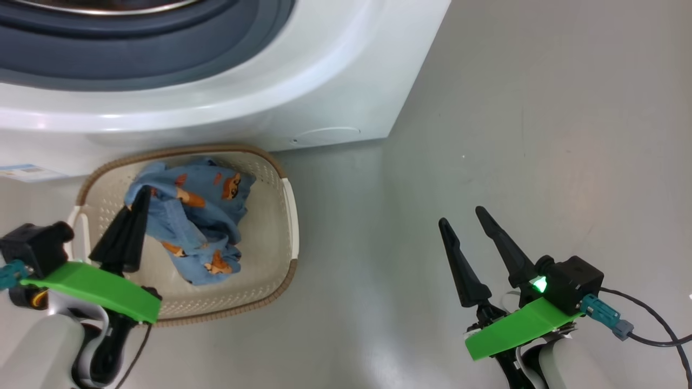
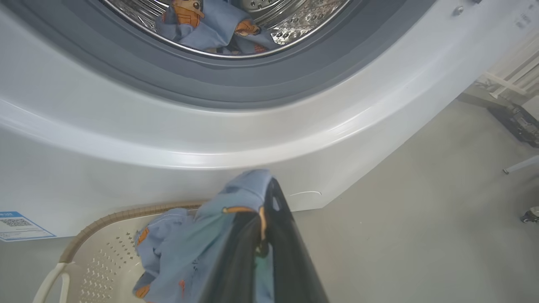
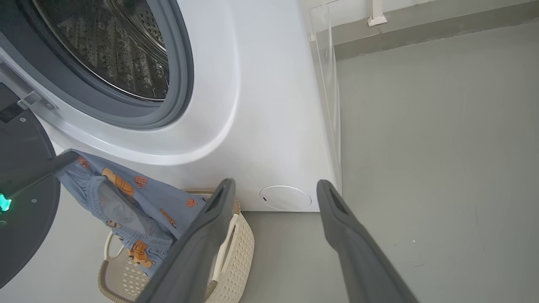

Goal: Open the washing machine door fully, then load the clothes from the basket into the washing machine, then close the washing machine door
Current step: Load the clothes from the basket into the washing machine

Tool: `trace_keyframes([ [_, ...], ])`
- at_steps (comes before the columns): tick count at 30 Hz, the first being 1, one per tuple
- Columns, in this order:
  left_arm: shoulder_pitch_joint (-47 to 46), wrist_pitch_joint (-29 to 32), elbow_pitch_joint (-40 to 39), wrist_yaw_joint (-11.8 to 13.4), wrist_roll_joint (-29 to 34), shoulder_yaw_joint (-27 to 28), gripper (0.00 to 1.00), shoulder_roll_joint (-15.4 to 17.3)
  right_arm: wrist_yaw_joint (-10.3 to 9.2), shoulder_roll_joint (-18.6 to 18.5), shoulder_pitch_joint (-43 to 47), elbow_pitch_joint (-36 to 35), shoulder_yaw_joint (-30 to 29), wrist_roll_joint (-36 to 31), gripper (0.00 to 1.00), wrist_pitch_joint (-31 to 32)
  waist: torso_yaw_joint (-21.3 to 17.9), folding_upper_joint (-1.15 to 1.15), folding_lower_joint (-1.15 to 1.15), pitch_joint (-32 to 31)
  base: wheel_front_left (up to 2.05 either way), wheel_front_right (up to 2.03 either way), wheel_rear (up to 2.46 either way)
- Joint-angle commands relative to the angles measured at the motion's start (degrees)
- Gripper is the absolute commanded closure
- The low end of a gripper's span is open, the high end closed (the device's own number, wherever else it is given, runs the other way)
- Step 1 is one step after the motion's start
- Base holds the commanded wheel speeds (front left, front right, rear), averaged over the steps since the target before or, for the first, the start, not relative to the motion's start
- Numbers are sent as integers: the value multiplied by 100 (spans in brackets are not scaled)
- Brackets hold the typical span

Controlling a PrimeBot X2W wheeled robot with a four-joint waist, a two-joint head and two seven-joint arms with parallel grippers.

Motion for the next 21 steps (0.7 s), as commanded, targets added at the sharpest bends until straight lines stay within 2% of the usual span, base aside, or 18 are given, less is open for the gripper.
trace_keyframes([
  [1, 50, -37, -185, -14, 78, 273, 100, 168, 17, 14, 98, -80, 141, 49, 0, -27, 47, 0, 0, -139, 0, 0, 0],
  [21, 442, -37, -805, -9, 956, 792, 100, -283, 17, 14, 378, 202, -12, 36, 0, -27, 310, 0, 0, -1031, 0, 0, 0],
])
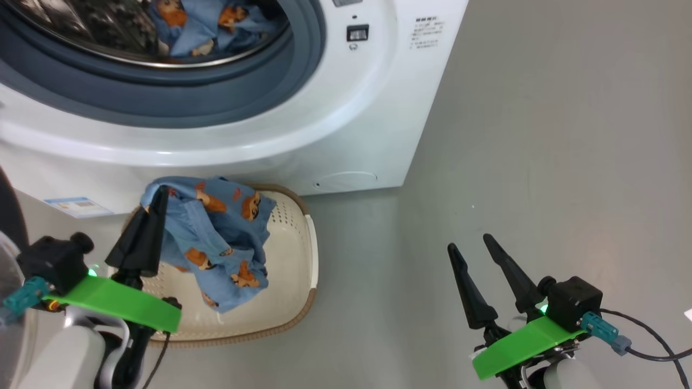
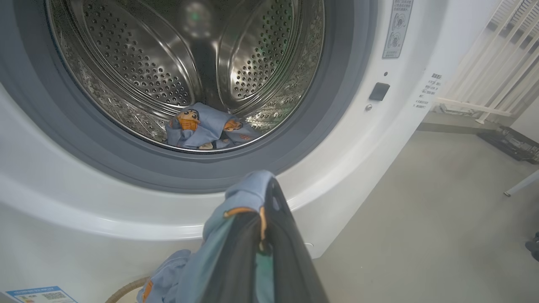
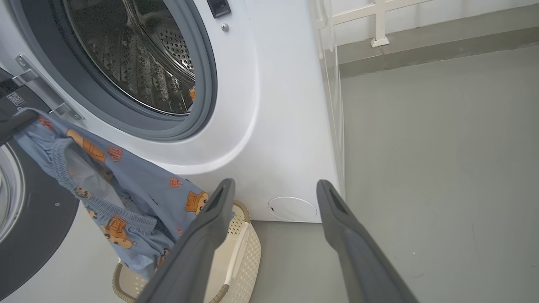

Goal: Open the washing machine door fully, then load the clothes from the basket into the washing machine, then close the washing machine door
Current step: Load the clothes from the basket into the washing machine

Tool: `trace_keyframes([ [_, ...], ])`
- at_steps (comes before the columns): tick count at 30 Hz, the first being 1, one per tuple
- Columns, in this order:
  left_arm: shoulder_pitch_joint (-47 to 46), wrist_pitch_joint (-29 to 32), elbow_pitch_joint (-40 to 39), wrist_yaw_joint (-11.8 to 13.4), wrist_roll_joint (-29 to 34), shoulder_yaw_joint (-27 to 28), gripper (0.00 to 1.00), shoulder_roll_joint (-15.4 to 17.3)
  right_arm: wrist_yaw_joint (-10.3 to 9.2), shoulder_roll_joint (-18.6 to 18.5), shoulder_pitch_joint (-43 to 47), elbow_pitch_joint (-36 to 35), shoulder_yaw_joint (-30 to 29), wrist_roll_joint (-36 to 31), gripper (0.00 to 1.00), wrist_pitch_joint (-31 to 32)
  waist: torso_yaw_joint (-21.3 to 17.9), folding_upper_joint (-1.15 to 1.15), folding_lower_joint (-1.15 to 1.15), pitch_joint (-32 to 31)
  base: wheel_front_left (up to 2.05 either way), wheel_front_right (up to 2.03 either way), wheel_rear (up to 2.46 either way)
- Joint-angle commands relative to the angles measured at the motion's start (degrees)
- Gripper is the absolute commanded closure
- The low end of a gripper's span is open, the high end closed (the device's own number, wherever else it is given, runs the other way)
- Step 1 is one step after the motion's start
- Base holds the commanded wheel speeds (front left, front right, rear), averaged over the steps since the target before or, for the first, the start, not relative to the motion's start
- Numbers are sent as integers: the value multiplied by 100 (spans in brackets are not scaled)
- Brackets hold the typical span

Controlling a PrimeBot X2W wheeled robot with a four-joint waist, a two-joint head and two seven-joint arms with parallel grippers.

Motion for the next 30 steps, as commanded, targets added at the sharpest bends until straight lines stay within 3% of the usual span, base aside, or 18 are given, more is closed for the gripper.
trace_keyframes([
  [1, 7, -37, -158, -2, 118, 265, 100, 149, 17, 24, 112, -94, 126, 42, 0, -28, 98, 0, 0, -186, 0, 0, 0],
  [17, 583, -37, -523, 347, 841, 533, 100, -140, 17, 24, 420, 114, 1, -34, 0, -28, 331, 0, 0, -1029, 0, 0, 0],
  [30, 1388, -37, -710, 510, 1389, 1214, 100, -240, 17, 24, 706, 114, -38, -62, 0, -28, 305, 0, 0, -1528, 0, 0, 0],
])
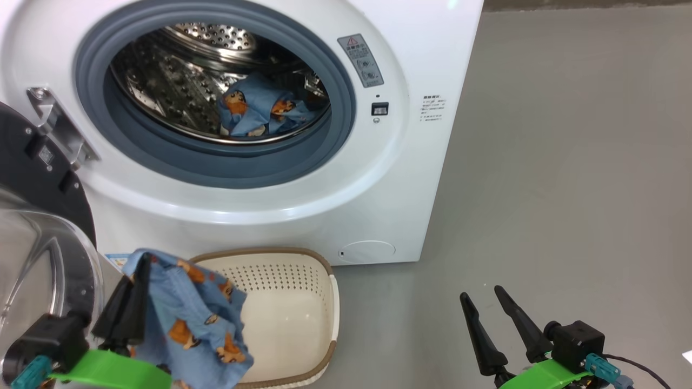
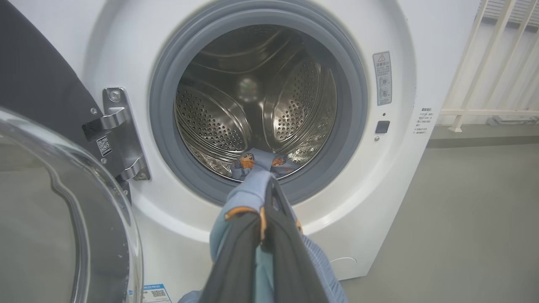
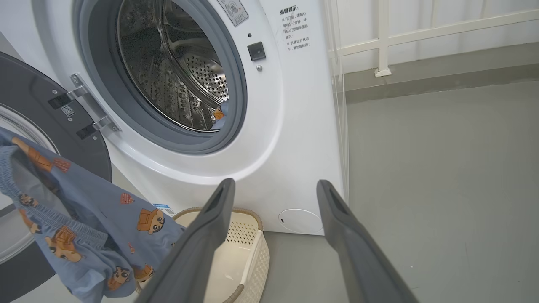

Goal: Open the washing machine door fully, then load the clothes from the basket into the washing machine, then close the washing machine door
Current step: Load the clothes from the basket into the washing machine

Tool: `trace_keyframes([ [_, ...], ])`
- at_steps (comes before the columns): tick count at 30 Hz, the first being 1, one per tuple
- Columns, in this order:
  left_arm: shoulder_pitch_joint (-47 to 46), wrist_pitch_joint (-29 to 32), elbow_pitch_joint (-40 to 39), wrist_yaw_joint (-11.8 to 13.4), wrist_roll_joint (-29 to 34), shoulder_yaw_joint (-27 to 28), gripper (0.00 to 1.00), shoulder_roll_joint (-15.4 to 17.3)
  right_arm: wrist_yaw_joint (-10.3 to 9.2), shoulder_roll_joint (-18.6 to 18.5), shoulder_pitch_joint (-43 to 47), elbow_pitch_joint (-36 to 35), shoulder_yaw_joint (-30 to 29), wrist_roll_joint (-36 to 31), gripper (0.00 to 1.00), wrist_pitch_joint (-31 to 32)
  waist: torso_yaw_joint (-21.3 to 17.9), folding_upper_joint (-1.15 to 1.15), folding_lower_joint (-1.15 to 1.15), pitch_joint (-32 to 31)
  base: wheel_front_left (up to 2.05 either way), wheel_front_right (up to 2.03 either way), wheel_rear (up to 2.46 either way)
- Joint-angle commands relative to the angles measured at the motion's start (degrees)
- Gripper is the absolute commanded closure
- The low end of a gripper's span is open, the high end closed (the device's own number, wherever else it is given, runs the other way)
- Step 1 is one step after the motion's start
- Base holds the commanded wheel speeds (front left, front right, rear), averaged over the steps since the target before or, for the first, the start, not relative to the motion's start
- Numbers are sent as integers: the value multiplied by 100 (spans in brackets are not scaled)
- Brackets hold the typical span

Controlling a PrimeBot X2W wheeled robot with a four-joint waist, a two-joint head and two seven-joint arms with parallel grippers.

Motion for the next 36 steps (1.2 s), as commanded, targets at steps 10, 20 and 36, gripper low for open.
trace_keyframes([
  [10, 419, -37, -393, 99, 335, 830, 100, -106, 17, 13, 119, -134, 102, -58, 0, -28, -41, 0, 0, -172, 0, 0, 0],
  [20, 745, -37, -442, 41, 496, 1201, 100, -343, 17, 13, 146, -119, 134, -55, 0, -28, -84, 0, 0, -245, 0, 0, 0],
  [36, 644, -37, -224, -255, 562, 1263, 100, -716, 17, 13, 159, -137, 216, -39, 0, -28, -223, 0, 0, -136, 0, 0, 0],
])
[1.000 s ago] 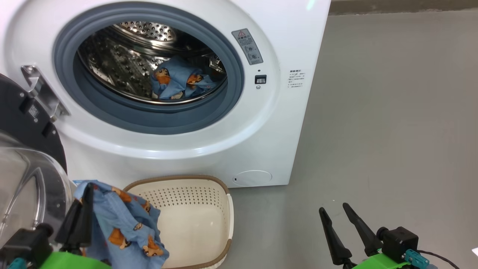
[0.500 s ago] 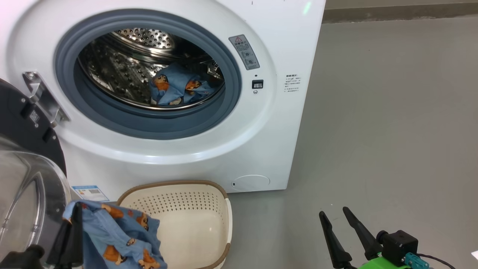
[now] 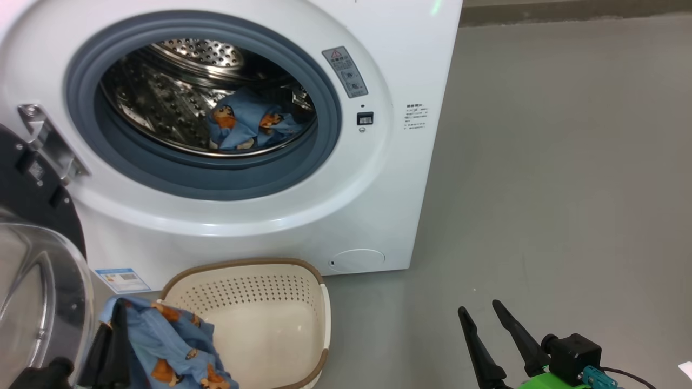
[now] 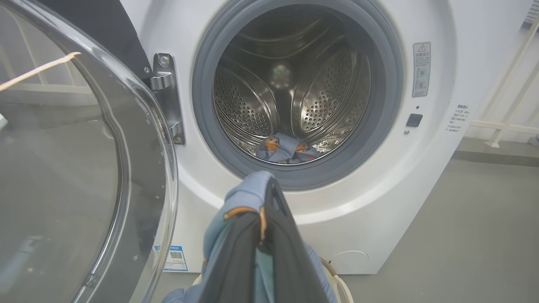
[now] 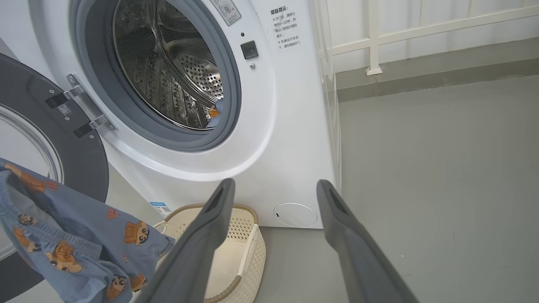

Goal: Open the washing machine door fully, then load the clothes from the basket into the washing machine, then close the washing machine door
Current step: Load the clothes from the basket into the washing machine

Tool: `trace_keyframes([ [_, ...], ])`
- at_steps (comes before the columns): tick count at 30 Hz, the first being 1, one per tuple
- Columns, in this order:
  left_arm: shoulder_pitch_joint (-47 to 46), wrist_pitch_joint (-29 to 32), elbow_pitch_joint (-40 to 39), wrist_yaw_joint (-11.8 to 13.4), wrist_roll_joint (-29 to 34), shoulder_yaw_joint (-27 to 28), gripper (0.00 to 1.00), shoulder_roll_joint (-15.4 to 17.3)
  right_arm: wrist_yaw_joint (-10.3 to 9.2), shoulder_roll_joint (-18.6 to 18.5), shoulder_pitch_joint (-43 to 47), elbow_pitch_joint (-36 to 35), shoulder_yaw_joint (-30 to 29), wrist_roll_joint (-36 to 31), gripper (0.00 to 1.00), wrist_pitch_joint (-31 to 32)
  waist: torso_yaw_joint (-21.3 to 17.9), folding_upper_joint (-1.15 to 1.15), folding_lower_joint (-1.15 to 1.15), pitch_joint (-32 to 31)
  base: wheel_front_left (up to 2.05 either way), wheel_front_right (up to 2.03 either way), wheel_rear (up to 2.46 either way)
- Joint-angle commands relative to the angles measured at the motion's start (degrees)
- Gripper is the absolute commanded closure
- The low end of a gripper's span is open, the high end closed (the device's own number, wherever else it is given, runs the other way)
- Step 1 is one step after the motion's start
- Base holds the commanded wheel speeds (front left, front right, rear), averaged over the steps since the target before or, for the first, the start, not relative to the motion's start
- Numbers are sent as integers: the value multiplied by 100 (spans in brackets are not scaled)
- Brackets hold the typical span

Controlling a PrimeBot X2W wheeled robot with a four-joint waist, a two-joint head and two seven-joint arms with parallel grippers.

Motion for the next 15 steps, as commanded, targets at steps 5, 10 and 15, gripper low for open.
trace_keyframes([
  [5, -563, -37, 30, -128, 85, 166, 100, -5, 17, 8, -53, -175, 157, -54, 0, -28, -142, 0, 0, 182, 0, 0, 0],
  [10, -899, -37, 137, -194, 90, 139, 100, 4, 17, 8, -107, -222, 209, -49, 0, -28, -273, 0, 0, 349, 0, 0, 0],
  [15, -1373, -37, 242, -235, 81, 49, 100, 126, 17, 8, -161, -274, 236, -44, 0, -28, -399, 0, 0, 535, 0, 0, 0],
])
